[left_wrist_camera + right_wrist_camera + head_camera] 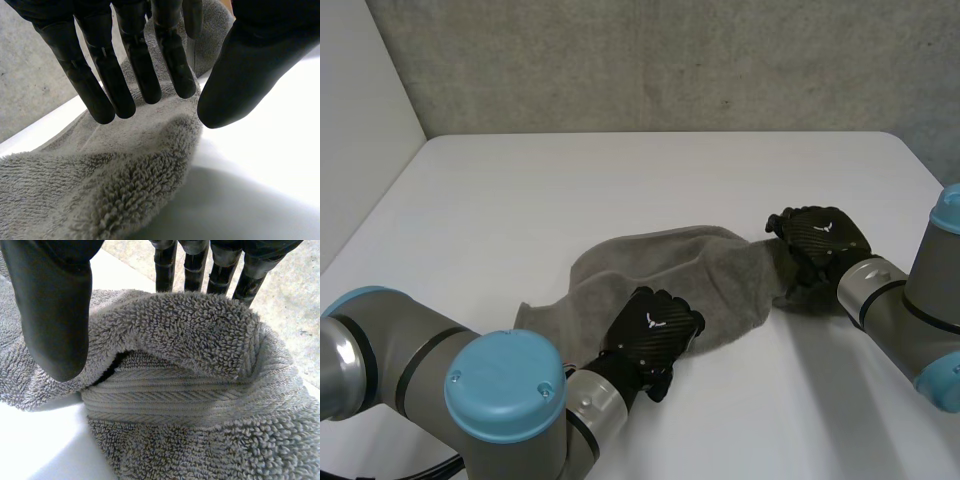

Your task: Fold the towel.

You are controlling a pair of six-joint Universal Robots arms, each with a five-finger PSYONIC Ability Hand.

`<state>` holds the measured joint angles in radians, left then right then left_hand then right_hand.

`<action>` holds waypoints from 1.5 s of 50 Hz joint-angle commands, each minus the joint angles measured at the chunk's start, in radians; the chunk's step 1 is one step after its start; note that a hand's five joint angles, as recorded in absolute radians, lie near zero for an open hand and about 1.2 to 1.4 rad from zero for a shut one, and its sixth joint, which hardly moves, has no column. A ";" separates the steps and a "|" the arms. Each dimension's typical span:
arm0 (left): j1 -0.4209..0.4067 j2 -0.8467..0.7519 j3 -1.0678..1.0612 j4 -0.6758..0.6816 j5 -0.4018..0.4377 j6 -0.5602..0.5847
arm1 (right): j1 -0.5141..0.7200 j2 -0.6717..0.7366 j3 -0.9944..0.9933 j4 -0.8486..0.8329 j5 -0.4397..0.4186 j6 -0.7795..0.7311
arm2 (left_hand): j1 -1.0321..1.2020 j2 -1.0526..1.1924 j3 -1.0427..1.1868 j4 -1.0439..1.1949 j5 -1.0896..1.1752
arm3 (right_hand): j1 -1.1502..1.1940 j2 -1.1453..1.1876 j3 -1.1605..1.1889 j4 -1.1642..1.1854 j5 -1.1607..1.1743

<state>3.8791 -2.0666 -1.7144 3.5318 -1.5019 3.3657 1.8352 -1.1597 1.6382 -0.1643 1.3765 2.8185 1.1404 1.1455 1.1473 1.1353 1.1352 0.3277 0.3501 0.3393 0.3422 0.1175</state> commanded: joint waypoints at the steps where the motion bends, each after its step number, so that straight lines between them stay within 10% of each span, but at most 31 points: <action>1: 0.010 -0.026 -0.008 0.088 0.055 -0.006 | -0.005 0.003 0.029 0.006 -0.016 -0.134 | -0.246 -0.251 -0.253 -0.241 -0.415 | 0.435 0.413 0.424 0.421 0.471; 22: 0.022 0.013 0.009 0.033 0.051 -0.008 | -0.020 -0.067 0.023 0.009 -0.030 -0.088 | -0.331 -0.336 -0.338 -0.326 -0.500 | 0.201 0.179 0.190 0.187 0.237; 48: 0.505 0.089 0.151 -0.396 0.054 -0.117 | -0.086 -0.144 0.002 0.045 -0.103 0.027 | -0.679 -0.685 -0.686 -0.674 -0.849 | 0.130 0.108 0.119 0.116 0.166; 75: 0.444 -0.118 0.291 -0.396 0.061 -0.140 | -0.079 -0.141 0.014 0.045 -0.108 0.024 | -0.789 -0.794 -0.796 -0.784 -0.958 | 0.133 0.111 0.121 0.119 0.169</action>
<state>4.3590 -2.1569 -1.4619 3.1320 -1.4445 3.2272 1.7556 -1.3026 1.6518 -0.1196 1.2686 2.8432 0.4359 0.4540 0.4217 0.4386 0.4065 0.4929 0.5085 0.4989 0.4977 0.2904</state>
